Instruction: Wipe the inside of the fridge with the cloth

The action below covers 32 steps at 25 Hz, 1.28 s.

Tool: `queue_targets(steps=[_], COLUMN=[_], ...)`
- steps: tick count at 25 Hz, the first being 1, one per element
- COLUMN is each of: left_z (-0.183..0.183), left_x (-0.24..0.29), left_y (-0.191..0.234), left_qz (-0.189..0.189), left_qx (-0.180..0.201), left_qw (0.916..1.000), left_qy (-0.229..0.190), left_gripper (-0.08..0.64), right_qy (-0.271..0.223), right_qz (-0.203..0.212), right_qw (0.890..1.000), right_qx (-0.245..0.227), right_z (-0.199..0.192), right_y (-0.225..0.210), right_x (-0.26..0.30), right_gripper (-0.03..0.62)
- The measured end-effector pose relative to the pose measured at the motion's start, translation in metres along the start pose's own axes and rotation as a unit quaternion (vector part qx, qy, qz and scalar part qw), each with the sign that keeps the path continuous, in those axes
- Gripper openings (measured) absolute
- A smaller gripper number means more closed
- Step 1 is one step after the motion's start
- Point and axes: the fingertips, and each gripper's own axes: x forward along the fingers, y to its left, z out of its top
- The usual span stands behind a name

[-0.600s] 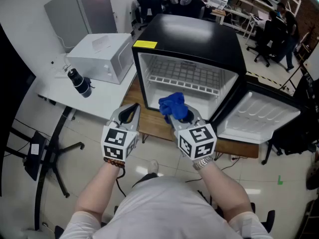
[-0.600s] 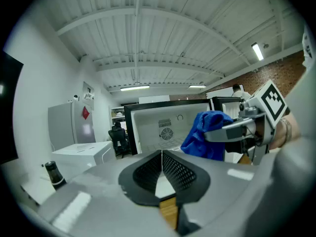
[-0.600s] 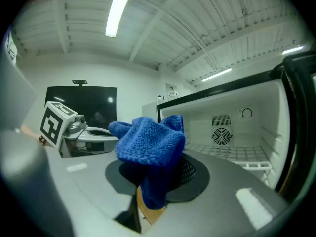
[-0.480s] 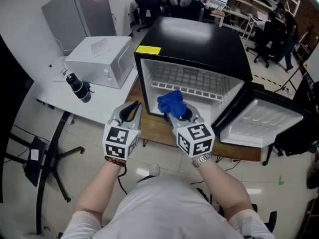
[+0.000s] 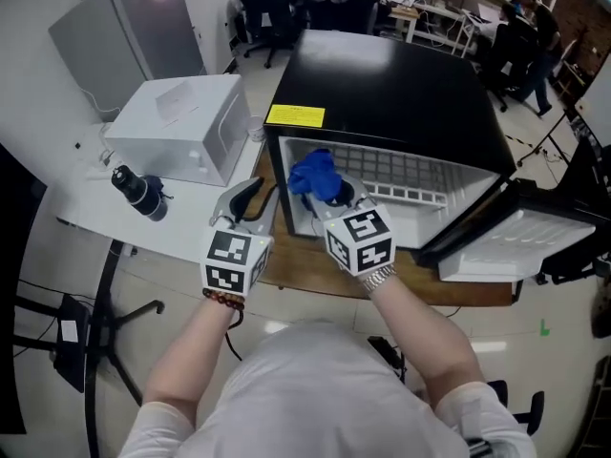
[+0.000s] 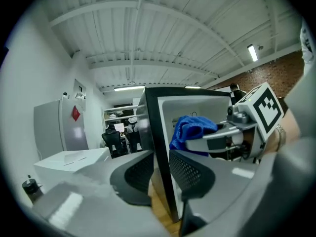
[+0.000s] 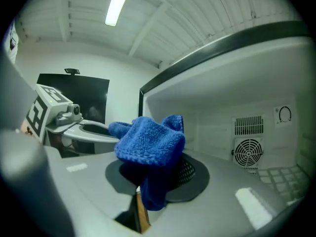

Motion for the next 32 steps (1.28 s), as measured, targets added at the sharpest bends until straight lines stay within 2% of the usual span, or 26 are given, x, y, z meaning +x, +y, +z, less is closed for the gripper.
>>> queue_targets(steps=[4,11,22,32], left_z=[-0.005,-0.016,-0.015,-0.016], left_x=[0.012,0.027,0.035,0.034], left_y=[0.009,0.006,0.004,0.001], left_qz=[-0.020,-0.055,-0.065,-0.075], left_qx=[0.003,0.016,0.016,0.016], left_qw=[0.9998,0.9984,0.9977,0.9970], left_qy=[0.000,0.004,-0.012,-0.008], left_gripper=[0.096,0.098,0.130,0.140], right_qy=[-0.004,-0.020,-0.032,-0.022], right_qz=[0.001,-0.015,-0.072,-0.111], right_qw=[1.000,1.000,0.997,0.993], right_qx=[-0.004,0.000,0.007,0.016], right_z=[0.000,0.003,0.002,-0.005], right_y=[0.000,-0.012,-0.033,-0.050], right_x=[0.027,0.040,0.057,0.070], right_gripper=[0.095,0.091,0.085,0.083])
